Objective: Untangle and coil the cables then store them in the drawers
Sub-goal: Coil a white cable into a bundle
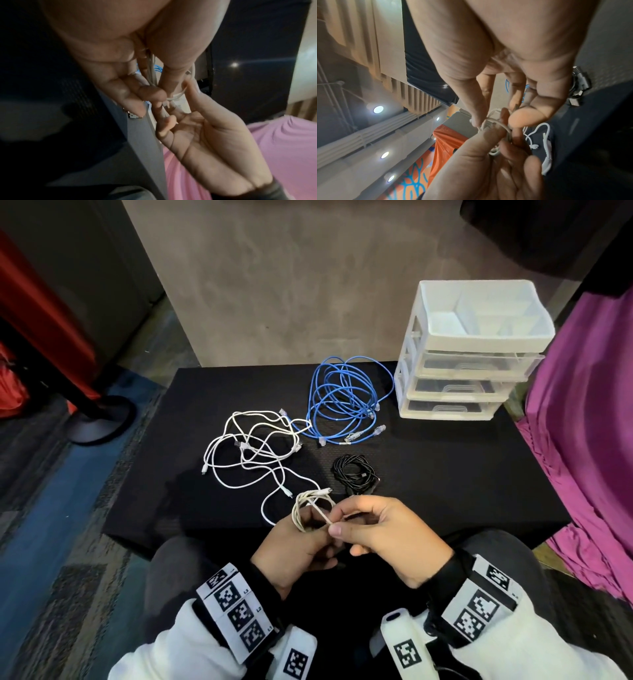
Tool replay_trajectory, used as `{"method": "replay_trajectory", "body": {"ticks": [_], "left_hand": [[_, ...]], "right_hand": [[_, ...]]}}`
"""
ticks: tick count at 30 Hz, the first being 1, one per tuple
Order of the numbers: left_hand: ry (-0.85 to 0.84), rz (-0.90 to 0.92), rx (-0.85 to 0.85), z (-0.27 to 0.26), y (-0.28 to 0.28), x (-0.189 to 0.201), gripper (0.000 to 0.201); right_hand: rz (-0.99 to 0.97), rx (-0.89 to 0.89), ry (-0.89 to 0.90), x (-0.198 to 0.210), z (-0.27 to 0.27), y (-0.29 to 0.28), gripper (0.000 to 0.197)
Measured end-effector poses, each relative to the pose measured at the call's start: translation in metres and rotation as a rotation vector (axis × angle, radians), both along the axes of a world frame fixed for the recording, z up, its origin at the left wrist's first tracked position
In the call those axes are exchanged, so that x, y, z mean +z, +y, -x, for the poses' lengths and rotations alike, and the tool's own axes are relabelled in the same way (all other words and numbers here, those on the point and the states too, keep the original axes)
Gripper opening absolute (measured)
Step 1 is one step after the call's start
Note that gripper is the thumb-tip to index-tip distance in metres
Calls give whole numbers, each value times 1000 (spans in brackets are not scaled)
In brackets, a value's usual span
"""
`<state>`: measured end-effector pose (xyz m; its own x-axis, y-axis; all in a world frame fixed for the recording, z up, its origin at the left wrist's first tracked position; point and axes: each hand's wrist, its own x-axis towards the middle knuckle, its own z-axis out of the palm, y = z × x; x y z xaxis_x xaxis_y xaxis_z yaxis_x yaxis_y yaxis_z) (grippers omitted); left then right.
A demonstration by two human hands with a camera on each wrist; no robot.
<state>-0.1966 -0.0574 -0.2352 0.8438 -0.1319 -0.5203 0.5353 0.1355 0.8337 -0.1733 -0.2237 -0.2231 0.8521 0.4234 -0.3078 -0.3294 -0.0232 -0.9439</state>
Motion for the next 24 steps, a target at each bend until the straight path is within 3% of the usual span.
{"method": "replay_trajectory", "body": {"ticks": [3,6,8,13,16,24], "left_hand": [[-9,14,-67,-1,1,3,12],[-15,123,-85,1,7,3,28],[-40,163,-38,3,11,4,37],[-136,211,133,6,13,3,27],[-125,304,176,6,13,4,32],[-86,241,105,2,11,6,41]], "right_hand": [[-92,-99,65,-1,-4,-1,10],[-162,-149,104,-2,-9,-3,15],[-175,-183,150,-5,-11,-4,16],[-186,-135,252,-9,-9,-2,5],[-172,-173,278,-14,-8,0,7],[-195,-224,312,-24,-1,0,16]]}}
